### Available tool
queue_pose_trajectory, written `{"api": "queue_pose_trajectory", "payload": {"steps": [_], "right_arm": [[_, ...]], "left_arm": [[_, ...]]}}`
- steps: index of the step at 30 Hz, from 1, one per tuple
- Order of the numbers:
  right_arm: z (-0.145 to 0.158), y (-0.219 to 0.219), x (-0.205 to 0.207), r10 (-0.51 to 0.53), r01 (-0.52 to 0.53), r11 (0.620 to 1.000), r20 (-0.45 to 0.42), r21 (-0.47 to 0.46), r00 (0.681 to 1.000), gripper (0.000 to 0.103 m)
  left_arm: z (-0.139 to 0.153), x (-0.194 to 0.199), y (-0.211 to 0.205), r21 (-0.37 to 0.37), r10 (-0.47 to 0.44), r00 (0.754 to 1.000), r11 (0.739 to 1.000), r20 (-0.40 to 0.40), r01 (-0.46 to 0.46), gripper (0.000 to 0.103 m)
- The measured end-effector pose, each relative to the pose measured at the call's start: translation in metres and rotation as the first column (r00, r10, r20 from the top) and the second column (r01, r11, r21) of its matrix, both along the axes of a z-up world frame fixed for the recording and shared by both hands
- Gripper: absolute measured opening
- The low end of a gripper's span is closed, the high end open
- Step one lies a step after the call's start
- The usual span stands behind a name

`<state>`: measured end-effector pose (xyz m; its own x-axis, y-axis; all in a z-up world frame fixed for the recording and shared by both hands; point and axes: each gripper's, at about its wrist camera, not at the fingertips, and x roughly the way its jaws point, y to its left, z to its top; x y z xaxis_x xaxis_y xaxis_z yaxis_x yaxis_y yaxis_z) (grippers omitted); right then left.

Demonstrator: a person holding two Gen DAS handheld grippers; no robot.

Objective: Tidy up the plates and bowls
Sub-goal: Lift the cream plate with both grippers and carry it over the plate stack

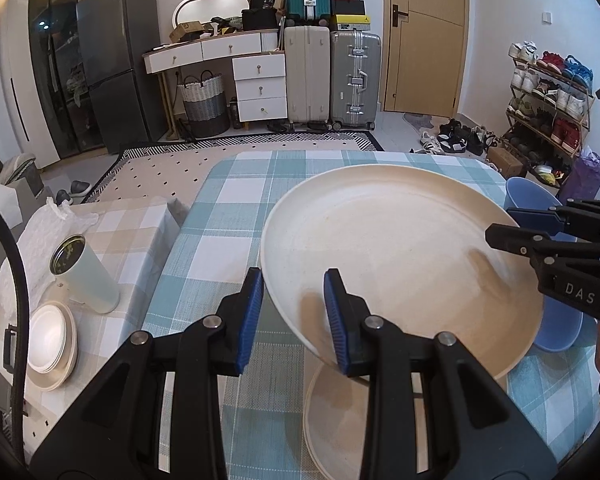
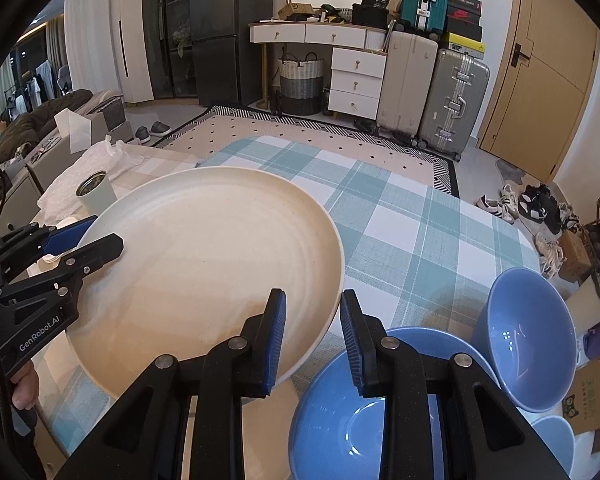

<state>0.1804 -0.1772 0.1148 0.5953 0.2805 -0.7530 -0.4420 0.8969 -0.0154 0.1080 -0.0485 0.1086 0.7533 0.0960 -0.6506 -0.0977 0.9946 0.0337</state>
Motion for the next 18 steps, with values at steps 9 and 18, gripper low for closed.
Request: {"api": "queue_pose_trajectory", "payload": {"steps": [9,18], "right_arm": [[0.003,0.005,-0.021,0.017,-0.017,1.0,0.025,0.011,1.0,0.028],[0.002,0.007,-0.037,0.015,-0.016,1.0,0.032,0.026,0.999,0.028]], "left_arm": [[0.0,-0.03,0.004,0.005,0.011,1.0,1.0,0.021,-0.011,0.028],[0.002,-0.05,0.003,0.0,0.008,0.999,1.0,0.035,-0.008,0.028]]}}
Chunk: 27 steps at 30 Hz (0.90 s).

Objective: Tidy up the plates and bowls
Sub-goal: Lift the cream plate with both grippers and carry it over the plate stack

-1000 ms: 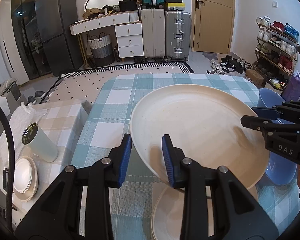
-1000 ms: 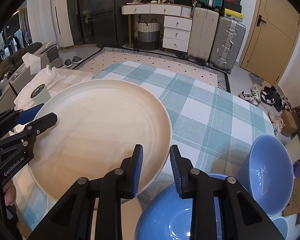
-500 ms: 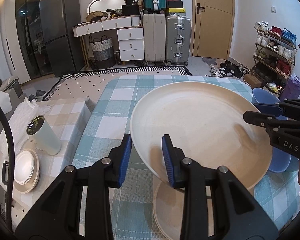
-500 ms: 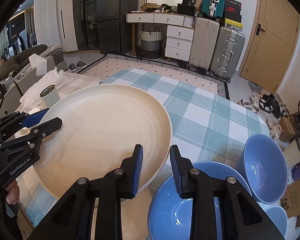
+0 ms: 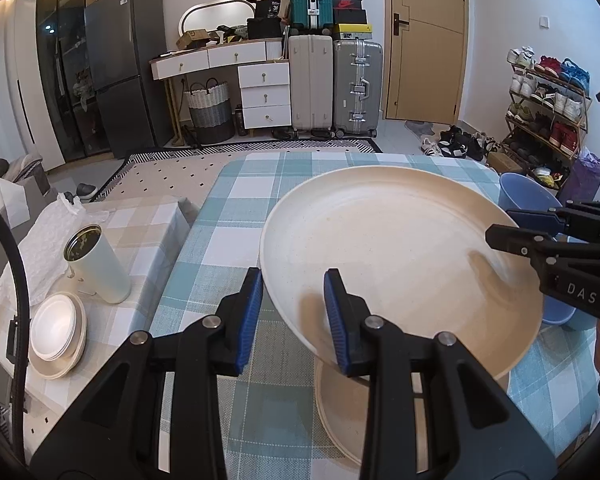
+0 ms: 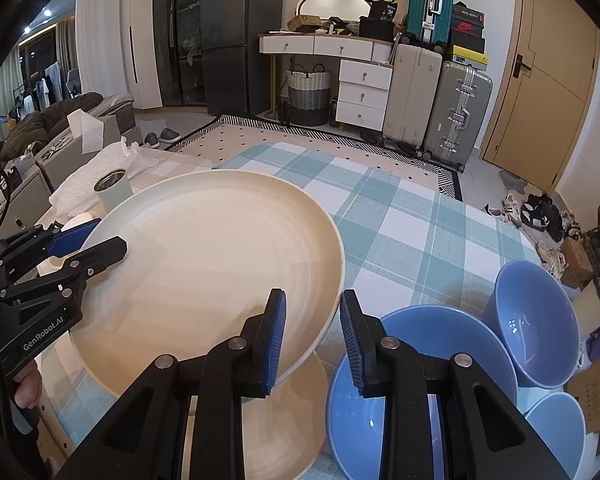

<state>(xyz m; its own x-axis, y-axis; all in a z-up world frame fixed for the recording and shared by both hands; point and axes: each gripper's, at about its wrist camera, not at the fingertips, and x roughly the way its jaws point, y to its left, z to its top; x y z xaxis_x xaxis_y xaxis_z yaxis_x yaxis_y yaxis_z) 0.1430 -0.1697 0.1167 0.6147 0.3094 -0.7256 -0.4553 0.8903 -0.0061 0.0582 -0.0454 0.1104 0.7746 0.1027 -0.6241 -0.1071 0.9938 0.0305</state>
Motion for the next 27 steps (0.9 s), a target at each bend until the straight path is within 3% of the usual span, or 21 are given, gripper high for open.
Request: {"api": "queue_pose_trajectory", "payload": {"steps": [27], "right_arm": [[-0.012,-0.007,-0.034,-0.005,0.005,0.999,0.01,0.042,1.0,0.028]], "left_arm": [[-0.019,-0.015,0.006,-0.014,-0.012,1.0,1.0,-0.007,0.012,0.028]]}}
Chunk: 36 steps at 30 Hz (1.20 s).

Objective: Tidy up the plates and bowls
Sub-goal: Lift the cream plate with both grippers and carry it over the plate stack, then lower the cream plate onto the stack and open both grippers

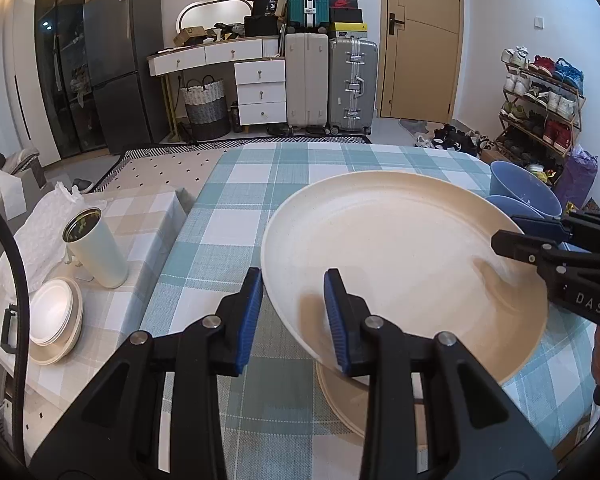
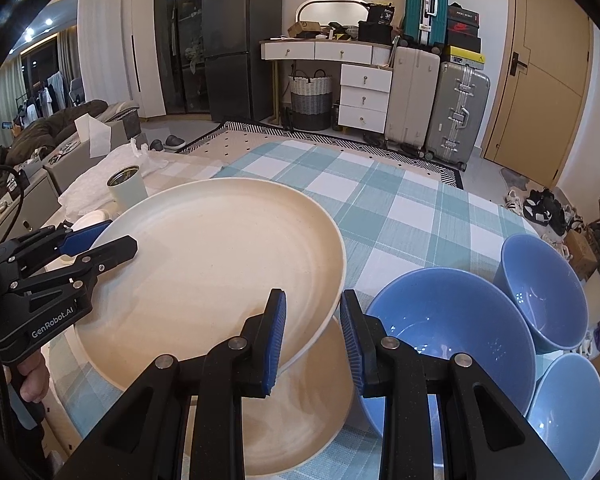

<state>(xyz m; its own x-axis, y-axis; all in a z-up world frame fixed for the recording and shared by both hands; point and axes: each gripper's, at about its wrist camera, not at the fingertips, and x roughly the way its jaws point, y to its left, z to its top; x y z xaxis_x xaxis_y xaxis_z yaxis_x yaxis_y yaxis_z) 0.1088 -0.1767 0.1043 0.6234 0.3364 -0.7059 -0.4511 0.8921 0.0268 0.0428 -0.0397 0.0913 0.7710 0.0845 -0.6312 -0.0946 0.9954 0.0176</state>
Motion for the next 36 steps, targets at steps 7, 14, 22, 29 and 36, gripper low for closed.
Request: {"api": "queue_pose_trajectory", "payload": {"steps": [7,14,22,29,36], "right_arm": [[-0.004,-0.001,-0.01,-0.002,0.002,1.0,0.002,0.008,1.0,0.028],[-0.009,-0.001,-0.023,-0.025,0.025,1.0,0.006,0.02,1.0,0.028],[-0.017,-0.003,-0.042,-0.047,0.047,0.999,0.011,0.006,0.999,0.029],[-0.029,-0.003,-0.054,-0.079,0.079,0.997,0.014,-0.01,0.997,0.029],[-0.04,-0.008,-0.054,-0.089,0.089,0.996,-0.014,0.007,0.996,0.029]], "left_arm": [[-0.003,-0.007,0.003,-0.012,-0.01,1.0,1.0,-0.004,0.01,0.028],[-0.005,-0.011,0.002,-0.005,-0.024,1.0,1.0,0.0,0.024,0.028],[-0.015,-0.011,0.001,-0.01,-0.048,0.999,0.999,-0.018,0.047,0.028],[-0.025,-0.006,-0.004,0.021,-0.07,0.997,0.997,-0.023,0.07,0.028],[-0.034,-0.004,-0.009,0.041,-0.076,0.997,0.996,-0.021,0.077,0.028]]}}
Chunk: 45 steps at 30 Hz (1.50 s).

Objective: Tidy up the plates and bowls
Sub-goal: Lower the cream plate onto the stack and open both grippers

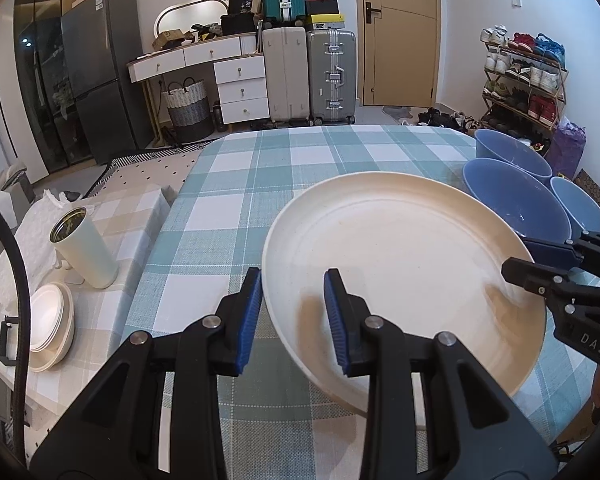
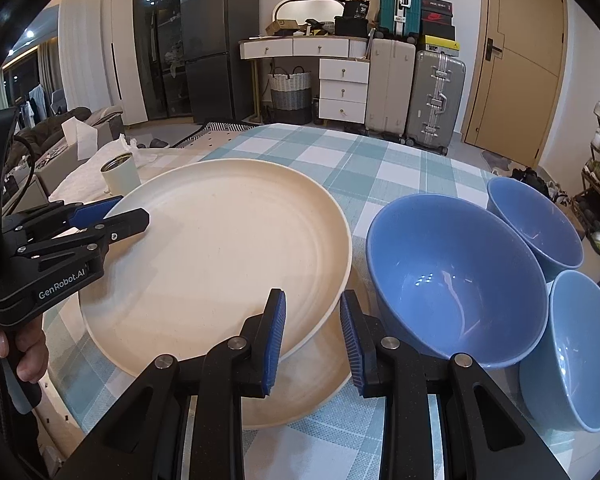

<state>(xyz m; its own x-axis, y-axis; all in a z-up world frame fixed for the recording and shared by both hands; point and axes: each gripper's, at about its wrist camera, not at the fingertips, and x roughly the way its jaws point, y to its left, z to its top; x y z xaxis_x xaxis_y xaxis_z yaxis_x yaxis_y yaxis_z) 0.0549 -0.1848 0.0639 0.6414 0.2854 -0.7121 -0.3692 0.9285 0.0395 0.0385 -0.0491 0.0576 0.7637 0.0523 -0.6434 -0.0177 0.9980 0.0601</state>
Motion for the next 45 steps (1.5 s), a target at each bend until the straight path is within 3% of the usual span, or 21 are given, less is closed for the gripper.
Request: {"api": "queue_pose_trajectory", "payload": {"steps": [6,24,31,45], "right_arm": [[-0.01,-0.001,0.002,-0.01,0.01,1.0,-0.015,-0.003,1.0,0.029],[-0.029,-0.009,-0.003,-0.046,0.045,0.998,-0.031,-0.038,0.998,0.029],[-0.039,-0.011,-0.001,-0.052,0.05,0.998,-0.047,-0.039,0.998,0.029],[-0.048,-0.009,0.0,-0.05,0.047,0.995,-0.035,-0.088,0.998,0.03]], "left_arm": [[-0.009,0.004,-0.002,-0.003,0.002,1.0,1.0,-0.026,-0.002,0.028],[-0.038,0.012,-0.024,0.09,-0.065,0.995,0.993,-0.074,0.072,0.028],[-0.049,0.016,-0.034,0.158,-0.071,0.993,0.984,-0.091,0.085,0.028],[-0.065,0.021,-0.038,0.191,-0.083,0.988,0.976,-0.134,0.108,0.028]]}}
